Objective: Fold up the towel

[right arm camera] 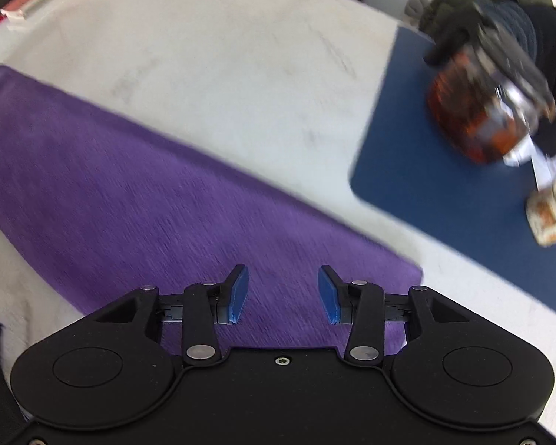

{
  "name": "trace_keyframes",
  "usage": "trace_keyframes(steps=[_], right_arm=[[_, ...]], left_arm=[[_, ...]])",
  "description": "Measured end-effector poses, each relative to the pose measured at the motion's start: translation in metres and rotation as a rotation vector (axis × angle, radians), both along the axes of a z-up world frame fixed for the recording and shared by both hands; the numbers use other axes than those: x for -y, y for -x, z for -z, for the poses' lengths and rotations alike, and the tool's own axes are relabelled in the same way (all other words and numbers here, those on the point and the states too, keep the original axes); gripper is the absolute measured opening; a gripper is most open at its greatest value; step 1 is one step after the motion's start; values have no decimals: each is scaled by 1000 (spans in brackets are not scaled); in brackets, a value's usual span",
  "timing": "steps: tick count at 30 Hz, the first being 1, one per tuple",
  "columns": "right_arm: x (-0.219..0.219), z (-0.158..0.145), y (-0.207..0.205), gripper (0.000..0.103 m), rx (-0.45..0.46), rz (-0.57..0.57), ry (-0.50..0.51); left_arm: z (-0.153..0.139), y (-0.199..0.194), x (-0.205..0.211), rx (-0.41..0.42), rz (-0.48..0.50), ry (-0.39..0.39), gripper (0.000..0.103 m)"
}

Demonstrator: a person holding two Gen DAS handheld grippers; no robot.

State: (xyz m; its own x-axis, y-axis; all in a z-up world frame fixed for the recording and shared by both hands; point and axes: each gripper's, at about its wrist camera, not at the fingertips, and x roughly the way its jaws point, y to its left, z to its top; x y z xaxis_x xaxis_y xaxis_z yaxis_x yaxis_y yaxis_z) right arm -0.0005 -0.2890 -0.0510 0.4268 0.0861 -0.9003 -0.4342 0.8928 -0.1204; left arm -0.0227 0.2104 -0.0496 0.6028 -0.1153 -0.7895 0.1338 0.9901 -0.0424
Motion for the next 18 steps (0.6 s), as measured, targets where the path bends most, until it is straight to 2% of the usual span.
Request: trace_keyframes(steps=[6,12,14,16,18], right_arm=[[-111,-18,-46,41,74,-317,-104],[-230,-11,-76,40,64,-658,-229],[-267,-2,-81,30,49,-761,-247],[-290,7,-84,28,41,-845,-246],[-306,14,-82,18,40,-910,-231]], left_arm=[[15,-20,2,-34,34,10,36],[22,-30,0,-54,65,15,32],[24,-32,-1,-66,74,19,32],[26,-33,-1,-78,87,21,31],[27,-33,-1,-79,108,15,31]])
